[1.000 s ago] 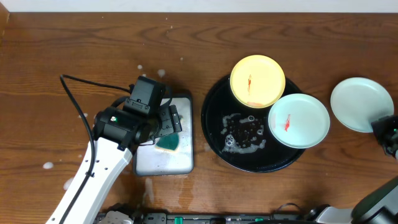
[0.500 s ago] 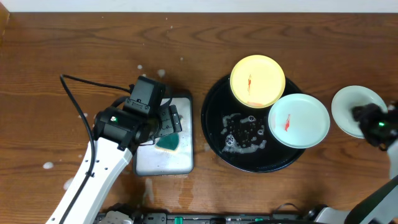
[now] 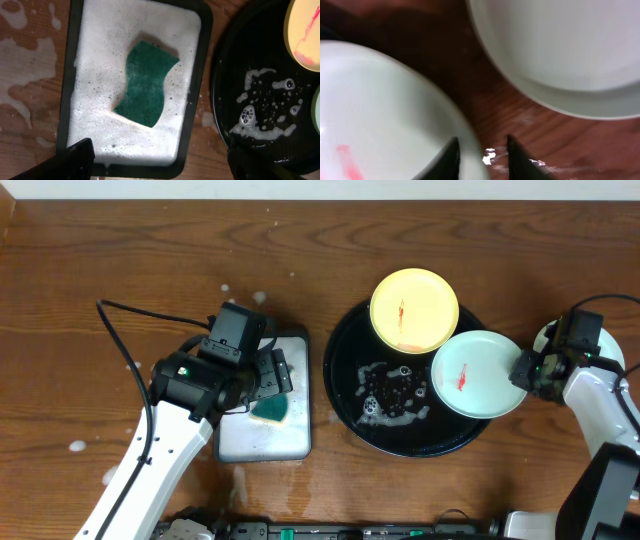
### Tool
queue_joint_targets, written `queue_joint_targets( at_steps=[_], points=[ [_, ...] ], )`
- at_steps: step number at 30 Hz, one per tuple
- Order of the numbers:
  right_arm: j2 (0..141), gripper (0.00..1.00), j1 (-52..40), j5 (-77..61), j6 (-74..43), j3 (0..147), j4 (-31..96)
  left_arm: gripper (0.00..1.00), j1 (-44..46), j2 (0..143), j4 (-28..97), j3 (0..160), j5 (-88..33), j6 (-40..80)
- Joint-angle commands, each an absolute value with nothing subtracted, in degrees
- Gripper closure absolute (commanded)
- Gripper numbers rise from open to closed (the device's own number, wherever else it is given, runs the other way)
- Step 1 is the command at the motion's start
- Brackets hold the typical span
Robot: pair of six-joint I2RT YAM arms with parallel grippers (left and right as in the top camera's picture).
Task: Clean dirty plates on tray and stack at the side
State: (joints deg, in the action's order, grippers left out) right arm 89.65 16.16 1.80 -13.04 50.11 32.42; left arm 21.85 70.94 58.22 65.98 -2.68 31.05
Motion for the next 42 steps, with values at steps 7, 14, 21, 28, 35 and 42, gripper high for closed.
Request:
queue_joint_targets(
  at_steps=[7, 14, 21, 28, 35, 42],
  points=[
    [82.67, 0.99, 15.57, -1.13, -13.87, 50.19, 39.75, 0.14, 21.54, 70.85, 58.39, 66.43, -2.37, 30.48],
    [70.48, 0.99, 10.72, -9.91, -12.97, 50.15, 47.09, 0.14, 21.54, 70.85, 58.39, 66.43, -2.37, 30.48],
    [72.9, 0.99, -4.36, -10.57, -18.46, 45.28, 43.55, 0.14, 21.54, 70.85, 58.39, 66.43, -2.37, 30.48],
    [80.23, 0.99, -13.45, -5.58, -28.05, 38.7, 30.11, 0.14, 21.54, 70.85, 58.39, 66.43, -2.37, 30.48],
    [78.43, 0.64, -13.96, -5.61, -20.08, 42.26, 30.57, 0.14, 21.54, 70.85, 58.39, 66.43, -2.39, 30.68],
    [68.77, 0.6, -13.98, -6.52, -11.05, 49.3, 37.47, 0.14, 21.54, 71.96, 56.34, 64.51, 2.28, 30.5]
  ],
)
